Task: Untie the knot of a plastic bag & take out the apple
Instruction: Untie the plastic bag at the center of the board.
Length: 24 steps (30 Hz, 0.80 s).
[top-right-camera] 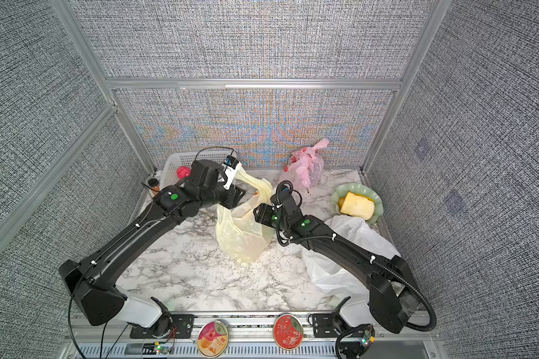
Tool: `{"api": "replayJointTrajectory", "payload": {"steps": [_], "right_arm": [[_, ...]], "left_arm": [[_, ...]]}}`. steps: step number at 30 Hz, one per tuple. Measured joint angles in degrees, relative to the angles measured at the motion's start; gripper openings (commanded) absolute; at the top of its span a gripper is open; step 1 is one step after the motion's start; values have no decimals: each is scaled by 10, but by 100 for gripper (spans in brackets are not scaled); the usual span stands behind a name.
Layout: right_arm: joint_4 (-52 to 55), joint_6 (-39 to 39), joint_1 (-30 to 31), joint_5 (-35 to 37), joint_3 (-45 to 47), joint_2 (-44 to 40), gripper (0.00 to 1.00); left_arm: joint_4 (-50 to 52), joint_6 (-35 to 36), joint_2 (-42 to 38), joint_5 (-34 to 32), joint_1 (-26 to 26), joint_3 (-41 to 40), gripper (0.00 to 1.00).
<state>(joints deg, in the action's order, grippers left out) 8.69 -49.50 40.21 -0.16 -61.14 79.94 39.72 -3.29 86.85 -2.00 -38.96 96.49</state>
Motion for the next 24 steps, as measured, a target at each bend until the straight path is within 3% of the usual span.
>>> {"api": "replayJointTrajectory", "payload": {"steps": [4, 10, 13, 18, 21, 24], "right_arm": [[-5, -8, 2, 9, -3, -5, 75], [-3, -22, 2, 16, -8, 27, 72], [-3, -22, 2, 25, -10, 40, 59], [-9, -21, 3, 42, 9, 29, 21], [-18, -16, 4, 47, 20, 18, 9], [-28, -13, 4, 47, 25, 15, 5]], "left_arm": [[52, 33, 43, 10, 40, 56, 58], [98, 53, 83, 103, 87, 37, 59], [94, 63, 90, 183, 86, 15, 61], [79, 65, 113, 269, 85, -23, 65], [70, 65, 116, 297, 75, -50, 67], [50, 64, 110, 320, 62, -76, 68]]}}
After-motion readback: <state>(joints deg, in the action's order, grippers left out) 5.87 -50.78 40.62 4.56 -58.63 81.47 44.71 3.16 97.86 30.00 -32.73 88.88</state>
